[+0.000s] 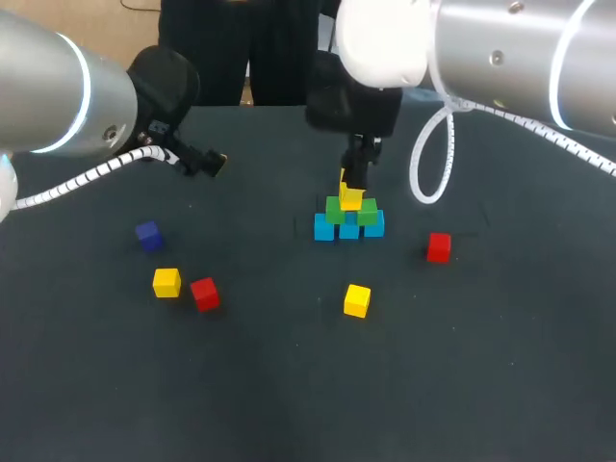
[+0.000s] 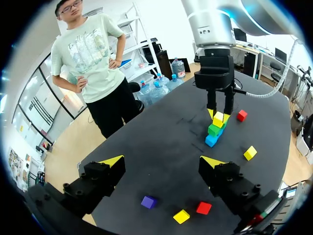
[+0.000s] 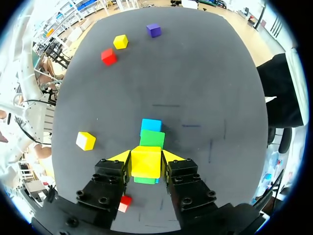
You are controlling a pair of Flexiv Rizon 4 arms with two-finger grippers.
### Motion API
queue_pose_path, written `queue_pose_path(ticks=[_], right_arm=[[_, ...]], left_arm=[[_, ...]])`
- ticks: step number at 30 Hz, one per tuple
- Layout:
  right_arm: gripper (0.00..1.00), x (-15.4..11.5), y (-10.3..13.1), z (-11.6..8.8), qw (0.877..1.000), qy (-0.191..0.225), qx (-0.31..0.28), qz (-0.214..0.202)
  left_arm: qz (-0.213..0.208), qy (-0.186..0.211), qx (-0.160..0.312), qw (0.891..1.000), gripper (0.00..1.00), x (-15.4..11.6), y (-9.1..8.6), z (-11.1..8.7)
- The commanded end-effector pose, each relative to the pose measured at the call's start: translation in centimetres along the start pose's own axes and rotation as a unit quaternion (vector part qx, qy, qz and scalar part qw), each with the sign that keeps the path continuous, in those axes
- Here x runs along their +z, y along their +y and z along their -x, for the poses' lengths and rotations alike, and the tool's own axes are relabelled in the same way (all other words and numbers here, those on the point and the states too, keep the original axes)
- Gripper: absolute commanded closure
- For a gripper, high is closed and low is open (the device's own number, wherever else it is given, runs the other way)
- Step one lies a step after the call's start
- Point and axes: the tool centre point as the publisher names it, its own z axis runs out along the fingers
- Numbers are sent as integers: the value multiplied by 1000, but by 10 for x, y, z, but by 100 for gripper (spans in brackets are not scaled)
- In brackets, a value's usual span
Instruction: Place the blue cubes, place green cubes on the blue cubes, place the yellow cubes on the green cubes, then place the red cubes on the yellow cubes, and place purple cube on the red cubes.
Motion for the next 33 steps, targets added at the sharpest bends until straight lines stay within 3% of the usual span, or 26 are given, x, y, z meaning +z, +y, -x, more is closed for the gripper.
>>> queue_pose_path(ticks=[1, 3, 5, 6, 7, 18, 26, 33], right_arm=[[90, 1, 0, -1, 1000, 0, 0, 2], [66, 1, 0, -1, 1000, 0, 0, 3], [53, 1, 0, -1, 1000, 1, 1, 4], [15, 1, 0, -1, 1000, 1, 1, 4], [0, 1, 0, -1, 1000, 1, 3, 4], [0, -2, -3, -2, 1000, -8, 15, -2], [0, -45, -9, -9, 995, -53, 45, -65], [0, -83, 8, -20, 982, -121, 82, -123]], left_arm=[[-1, -1, 0, 1000, 0, 0, 0, 0], [-1, -1, 0, 1000, 0, 0, 0, 0], [-1, -1, 0, 1000, 0, 0, 0, 0], [-1, -1, 0, 1000, 0, 0, 0, 0], [-1, -1, 0, 1000, 0, 0, 0, 0], [-1, -1, 0, 1000, 0, 0, 0, 0], [-1, -1, 0, 1000, 0, 0, 0, 0], [-1, -1, 0, 1000, 0, 0, 0, 0]])
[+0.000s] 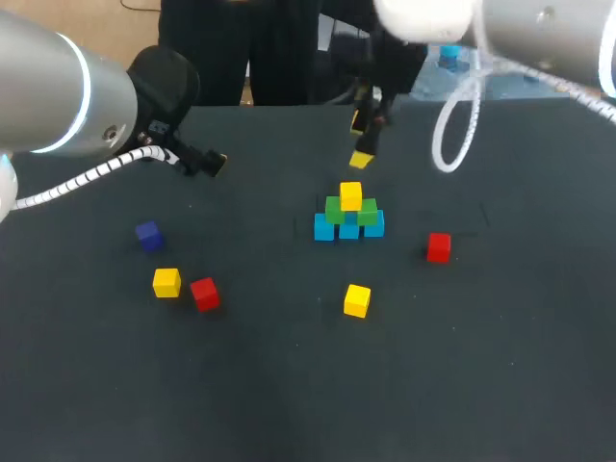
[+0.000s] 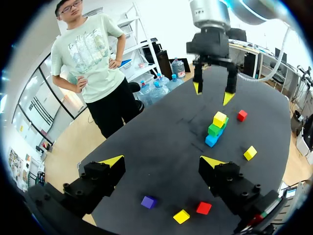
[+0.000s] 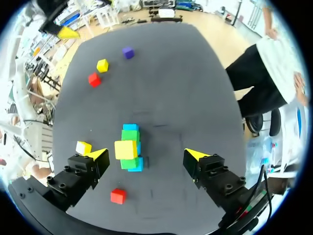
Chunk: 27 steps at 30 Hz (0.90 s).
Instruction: Place the blue cubes, place green cubes on the blue cubes, place the yellow cubes on the green cubes, then place the red cubes on the yellow cubes, and place purple cube on the red cubes.
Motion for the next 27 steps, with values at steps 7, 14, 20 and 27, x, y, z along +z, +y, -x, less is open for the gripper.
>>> queue_pose_path(ticks=[7, 14, 20, 27], right_arm=[[0, -70, 54, -19, 981, -151, 14, -120], [0, -93, 84, -24, 972, -176, 6, -157], [0, -58, 117, -23, 985, -128, -29, -110], [0, -27, 140, -18, 991, -109, -41, -67]], left_arm=[[-1, -1, 0, 1000, 0, 0, 0, 0], [-1, -1, 0, 1000, 0, 0, 0, 0], [-1, -1, 0, 1000, 0, 0, 0, 0], [-1, -1, 0, 1000, 0, 0, 0, 0]])
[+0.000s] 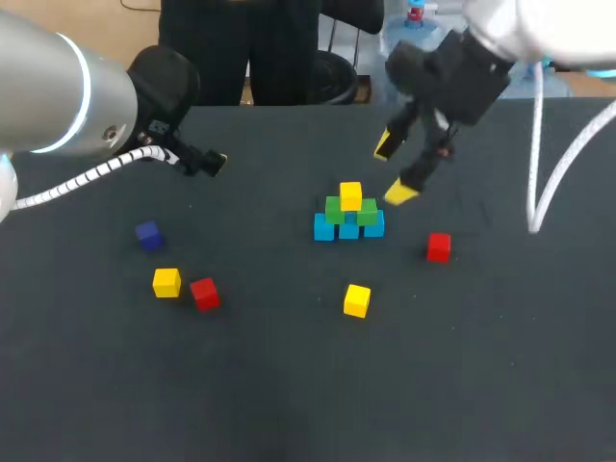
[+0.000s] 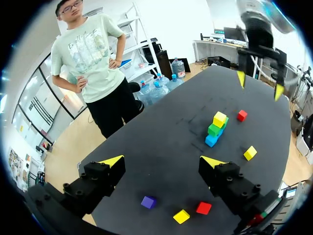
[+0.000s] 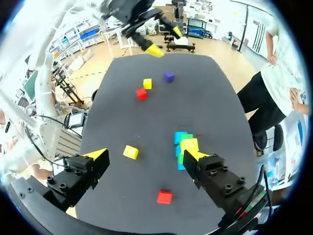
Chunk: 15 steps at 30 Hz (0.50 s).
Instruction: Place the blue cubes, place green cubes on the blue cubes, place the yellow cubes on the green cubes, then place the red cubes on the yellow cubes, and place purple cube on the red cubes.
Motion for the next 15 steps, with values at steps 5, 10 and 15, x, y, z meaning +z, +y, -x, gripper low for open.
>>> queue_pose_path(ticks=[5, 10, 15], right_arm=[[0, 21, 15, 1, 997, 12, 7, -74], [0, 27, 18, 0, 998, 24, 10, -53], [0, 44, 16, -8, 998, 47, 23, -24]], left_arm=[[-1, -1, 0, 1000, 0, 0, 0, 0], [-1, -1, 0, 1000, 0, 0, 0, 0], [-1, -1, 0, 1000, 0, 0, 0, 0]])
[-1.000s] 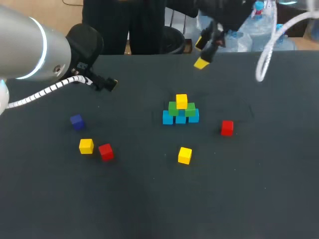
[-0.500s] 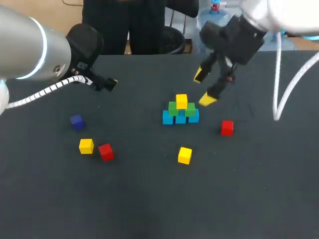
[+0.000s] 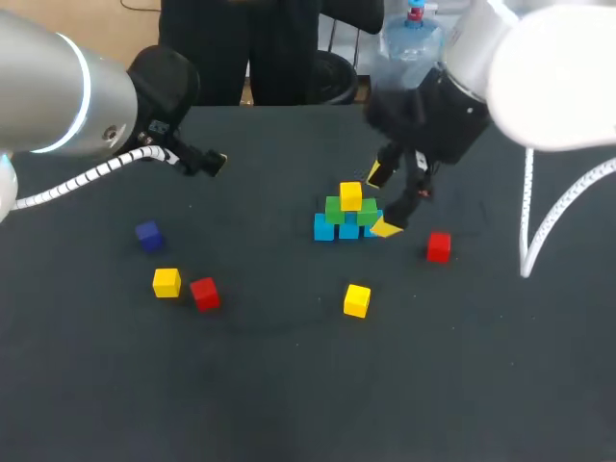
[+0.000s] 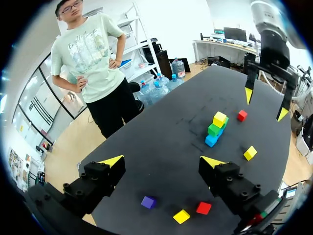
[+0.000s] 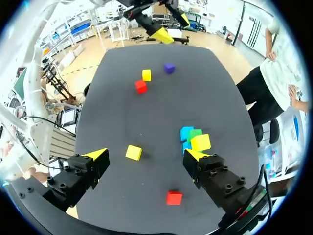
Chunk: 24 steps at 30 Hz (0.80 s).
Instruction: Place the blue cubes, place green cubes on the blue cubes, place the yellow cubes on the green cubes, then place the red cubes on the yellow cubes, and place purple cube on the red cubes.
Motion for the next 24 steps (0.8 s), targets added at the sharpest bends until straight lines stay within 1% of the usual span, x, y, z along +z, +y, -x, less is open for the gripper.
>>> queue_pose_path(ticks=[1, 3, 4, 5, 6, 7, 9, 13, 17, 20, 24], right_arm=[[0, 19, -3, -2, 1000, 14, 11, 20], [0, 29, -8, -4, 999, 8, 26, 32], [0, 36, -12, -8, 999, 12, 32, 36], [0, 40, -16, -11, 999, 18, 34, 31], [0, 44, -20, -13, 999, 16, 42, 28], [0, 46, -23, -15, 998, 20, 48, 31], [0, 51, -30, -17, 998, 26, 49, 29], [0, 54, -36, -15, 997, 44, 44, 41], [0, 57, -38, -11, 996, 70, 30, 46], [0, 56, -37, -9, 996, 81, 27, 39], [0, 54, -27, -8, 995, 91, 22, 32]], left_arm=[[-1, -1, 0, 1000, 0, 0, 0, 0], [-1, -1, 0, 1000, 0, 0, 0, 0], [-1, -1, 0, 1000, 0, 0, 0, 0], [-1, -1, 0, 1000, 0, 0, 0, 0], [-1, -1, 0, 1000, 0, 0, 0, 0], [-1, -1, 0, 1000, 0, 0, 0, 0], [-1, -1, 0, 1000, 0, 0, 0, 0], [-1, -1, 0, 1000, 0, 0, 0, 0], [-1, -1, 0, 1000, 0, 0, 0, 0], [-1, -1, 0, 1000, 0, 0, 0, 0], [-1, -1, 0, 1000, 0, 0, 0, 0]])
